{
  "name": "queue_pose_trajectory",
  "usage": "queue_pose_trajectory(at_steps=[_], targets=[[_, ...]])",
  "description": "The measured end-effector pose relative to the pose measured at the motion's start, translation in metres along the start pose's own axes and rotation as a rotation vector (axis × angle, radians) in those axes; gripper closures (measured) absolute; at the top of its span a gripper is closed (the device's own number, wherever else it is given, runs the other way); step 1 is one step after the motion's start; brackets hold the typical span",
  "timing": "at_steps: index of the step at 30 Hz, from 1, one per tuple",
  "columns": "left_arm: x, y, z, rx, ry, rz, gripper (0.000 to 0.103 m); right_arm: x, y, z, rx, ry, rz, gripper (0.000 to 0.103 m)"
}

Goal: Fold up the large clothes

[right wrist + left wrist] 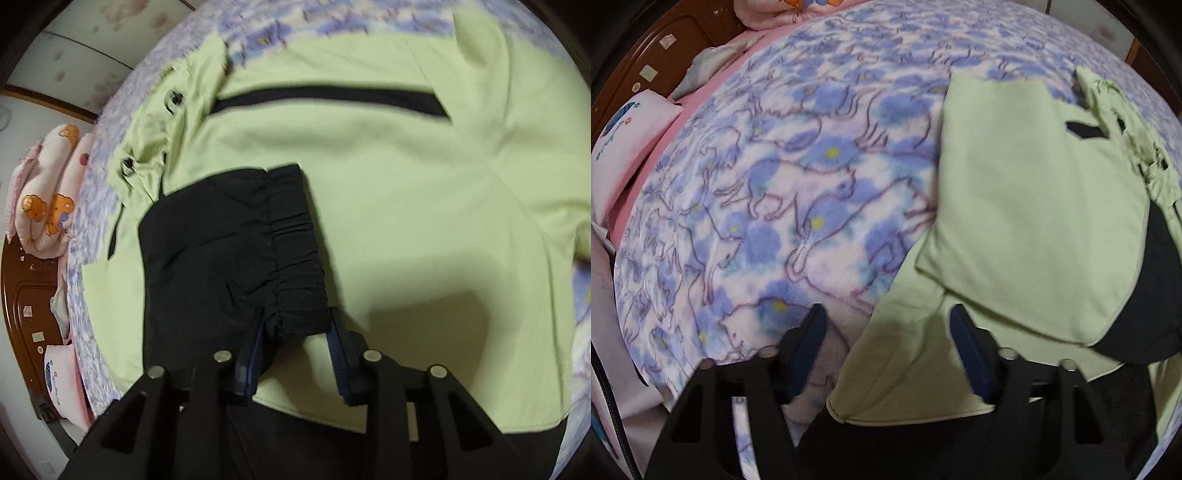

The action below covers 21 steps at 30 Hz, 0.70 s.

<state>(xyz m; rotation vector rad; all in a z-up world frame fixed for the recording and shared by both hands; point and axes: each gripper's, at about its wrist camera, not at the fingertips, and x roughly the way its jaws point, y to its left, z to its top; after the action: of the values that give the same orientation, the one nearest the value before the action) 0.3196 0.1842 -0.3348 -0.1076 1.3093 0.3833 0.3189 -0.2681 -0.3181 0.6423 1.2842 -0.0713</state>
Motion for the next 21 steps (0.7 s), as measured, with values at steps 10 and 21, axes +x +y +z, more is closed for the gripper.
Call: queue_pose_trajectory(at_steps=[10, 21], targets=[[0.031, -0.009, 0.016, -0.007, 0.032, -0.100, 0.062, -0.023, 0.015, 0.024, -0.066, -0.112, 0.000, 0.076], [0.057, -0.003, 0.040, -0.096, 0.053, -0.090, 0.075, -0.008, 0.000, -0.017, -0.087, -0.038, -0.058, 0.076]])
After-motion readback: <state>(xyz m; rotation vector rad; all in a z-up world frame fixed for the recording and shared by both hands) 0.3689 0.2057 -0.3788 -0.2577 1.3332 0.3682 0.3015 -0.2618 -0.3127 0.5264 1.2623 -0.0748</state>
